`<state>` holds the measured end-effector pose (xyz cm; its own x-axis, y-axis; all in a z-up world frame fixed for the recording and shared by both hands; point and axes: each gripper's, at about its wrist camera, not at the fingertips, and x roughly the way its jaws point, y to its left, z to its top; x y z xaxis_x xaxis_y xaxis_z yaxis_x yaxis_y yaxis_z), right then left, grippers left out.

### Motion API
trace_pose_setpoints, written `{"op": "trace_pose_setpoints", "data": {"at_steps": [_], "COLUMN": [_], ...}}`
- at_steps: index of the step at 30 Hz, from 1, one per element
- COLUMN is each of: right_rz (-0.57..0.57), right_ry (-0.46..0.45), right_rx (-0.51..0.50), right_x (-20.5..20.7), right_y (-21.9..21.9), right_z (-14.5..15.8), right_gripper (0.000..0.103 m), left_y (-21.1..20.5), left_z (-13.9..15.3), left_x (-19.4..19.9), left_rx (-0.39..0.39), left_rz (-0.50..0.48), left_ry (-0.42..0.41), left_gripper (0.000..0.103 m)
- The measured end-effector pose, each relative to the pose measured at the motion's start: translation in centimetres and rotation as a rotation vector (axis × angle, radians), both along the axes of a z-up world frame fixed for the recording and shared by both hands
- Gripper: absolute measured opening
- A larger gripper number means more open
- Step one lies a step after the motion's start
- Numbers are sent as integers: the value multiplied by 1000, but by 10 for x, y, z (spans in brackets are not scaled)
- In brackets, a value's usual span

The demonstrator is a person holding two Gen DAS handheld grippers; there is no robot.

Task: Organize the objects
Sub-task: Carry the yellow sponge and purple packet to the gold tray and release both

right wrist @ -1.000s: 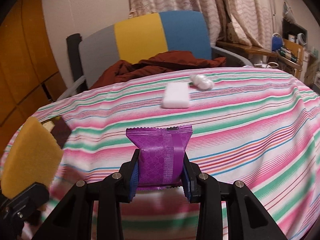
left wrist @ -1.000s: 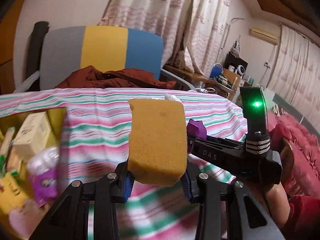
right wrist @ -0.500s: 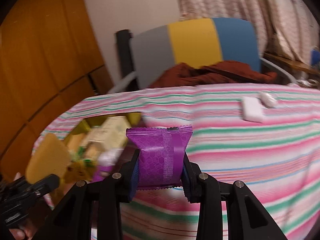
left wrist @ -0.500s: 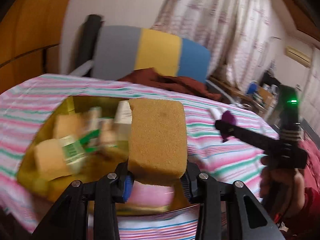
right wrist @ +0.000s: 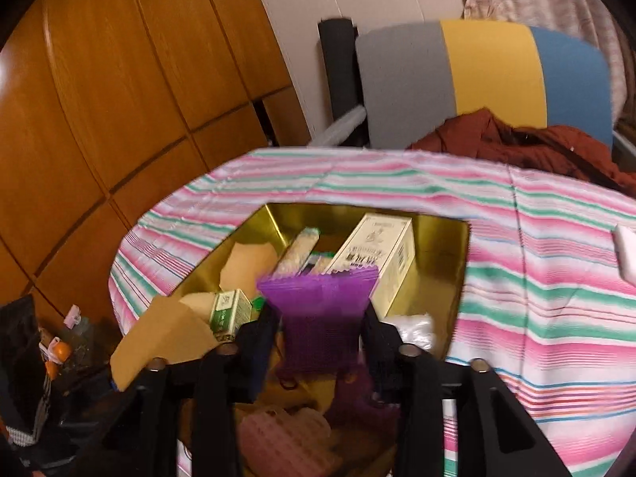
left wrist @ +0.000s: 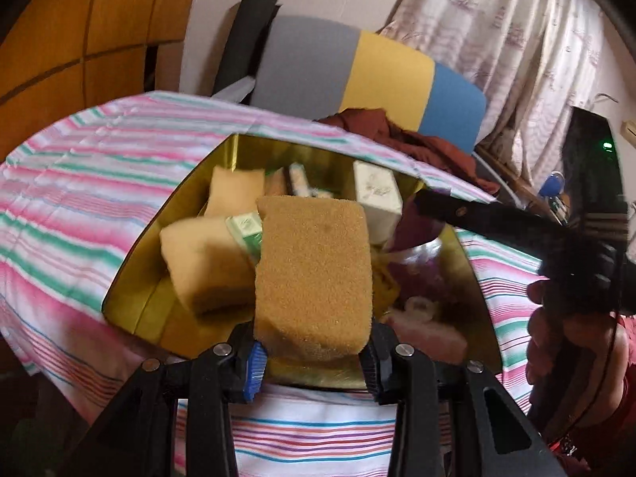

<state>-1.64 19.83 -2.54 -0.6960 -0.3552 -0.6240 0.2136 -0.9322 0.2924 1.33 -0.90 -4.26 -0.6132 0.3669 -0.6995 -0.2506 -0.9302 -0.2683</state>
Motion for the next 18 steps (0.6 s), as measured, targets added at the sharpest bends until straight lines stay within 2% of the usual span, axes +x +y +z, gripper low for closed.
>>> {"op": "trace_pose_setpoints", "data": {"at_steps": [1,3,5,8,11,14,16,18], "right_rz": [-13,-27,-28,-44,-64,-79,-86,-95], "right_ry": [16,70,118,126,109,97,93,92], "right_rx": [-12,-21,-17,-47,-86,-101,-108,-114], "right_x": [3,14,25,33,34,35,37,39], "right_y": [0,2,2,8,15,20,24,27], "right_z": [1,6,10,13,13,11,10,9], "right_gripper": [64,79,83,83,83,83,83,83], "left_y": [-3,-4,-3,-1,-5,-7,-15,-23], "left_z": [-3,-5,-5,-5,-5,-2,6,16], "left_x": [-1,0,2,0,-2,-3,-2,2], "left_rx": [10,18,-20,-67,-122,-212,-217,-186], "left_rz": [2,-3,-18,-35,-10,8,35,35], "left_ry": [-18,-21,-10,0,-3,3,27,67], "left_gripper": [39,39,39,41,41,40,40,40]}}
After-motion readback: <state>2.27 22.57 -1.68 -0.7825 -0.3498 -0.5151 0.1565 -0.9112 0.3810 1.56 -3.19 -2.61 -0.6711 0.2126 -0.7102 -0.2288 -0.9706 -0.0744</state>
